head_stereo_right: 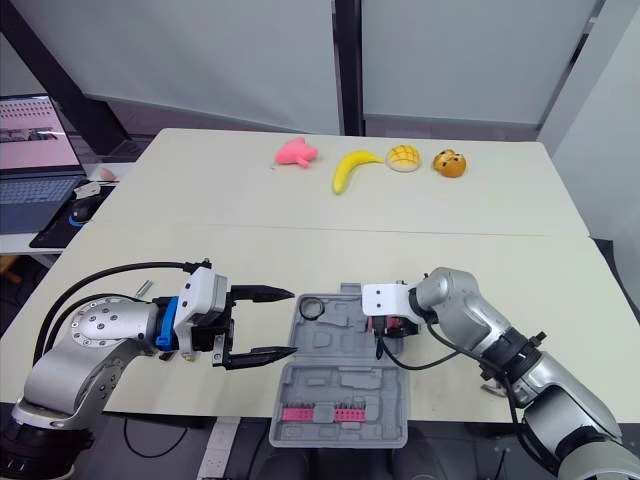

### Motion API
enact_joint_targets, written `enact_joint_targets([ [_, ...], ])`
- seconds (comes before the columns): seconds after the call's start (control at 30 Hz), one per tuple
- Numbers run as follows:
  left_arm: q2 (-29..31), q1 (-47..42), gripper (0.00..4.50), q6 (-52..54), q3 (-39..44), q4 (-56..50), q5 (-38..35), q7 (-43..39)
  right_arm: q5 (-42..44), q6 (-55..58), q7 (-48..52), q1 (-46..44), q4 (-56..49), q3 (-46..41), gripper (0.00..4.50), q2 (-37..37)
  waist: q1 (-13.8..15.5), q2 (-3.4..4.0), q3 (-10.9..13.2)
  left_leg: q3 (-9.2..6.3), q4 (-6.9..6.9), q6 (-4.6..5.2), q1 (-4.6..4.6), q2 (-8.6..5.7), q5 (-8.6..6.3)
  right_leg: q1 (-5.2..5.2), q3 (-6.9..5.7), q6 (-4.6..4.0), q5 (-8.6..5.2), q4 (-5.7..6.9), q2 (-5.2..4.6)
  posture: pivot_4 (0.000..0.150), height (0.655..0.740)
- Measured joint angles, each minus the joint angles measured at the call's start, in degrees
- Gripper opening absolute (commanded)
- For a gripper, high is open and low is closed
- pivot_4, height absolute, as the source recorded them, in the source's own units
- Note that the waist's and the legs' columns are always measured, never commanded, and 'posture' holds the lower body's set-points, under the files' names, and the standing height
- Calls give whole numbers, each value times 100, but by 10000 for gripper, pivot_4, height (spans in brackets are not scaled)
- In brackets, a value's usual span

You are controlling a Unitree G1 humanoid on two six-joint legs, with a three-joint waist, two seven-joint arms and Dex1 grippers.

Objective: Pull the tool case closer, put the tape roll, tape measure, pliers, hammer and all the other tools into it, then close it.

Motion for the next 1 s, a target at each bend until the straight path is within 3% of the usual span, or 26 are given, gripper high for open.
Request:
enact_joint_targets([
  [0.2,0,0,45000,-6,-43,0,23,-4,-30,-51,2,0,5,0,31411,8,-1,0,0,0,0,0,0,0,0,0,0,0,0,0,0,1500,7400],
  [0.33,0,-1,45000,-14,-68,0,30,-10,-38,-94,6,4,5,-1,44710,7,-1,0,0,0,0,0,0,0,0,-1,0,0,0,0,0,1500,7400],
  [0.73,-4,-113,45000,-5,-89,0,31,-7,124,165,419,51,-974,-425,44710,-453,4,0,0,-1,0,0,-4,0,0,-1,-1,0,0,-1,0,1500,7400],
  [1.0,-13,-231,45000,-5,-215,2,28,-32,1110,332,570,630,-1731,-1315,44710,-460,5,-1,1,-3,-1,0,-5,0,0,0,-4,1,0,-1,0,1500,7400],
])
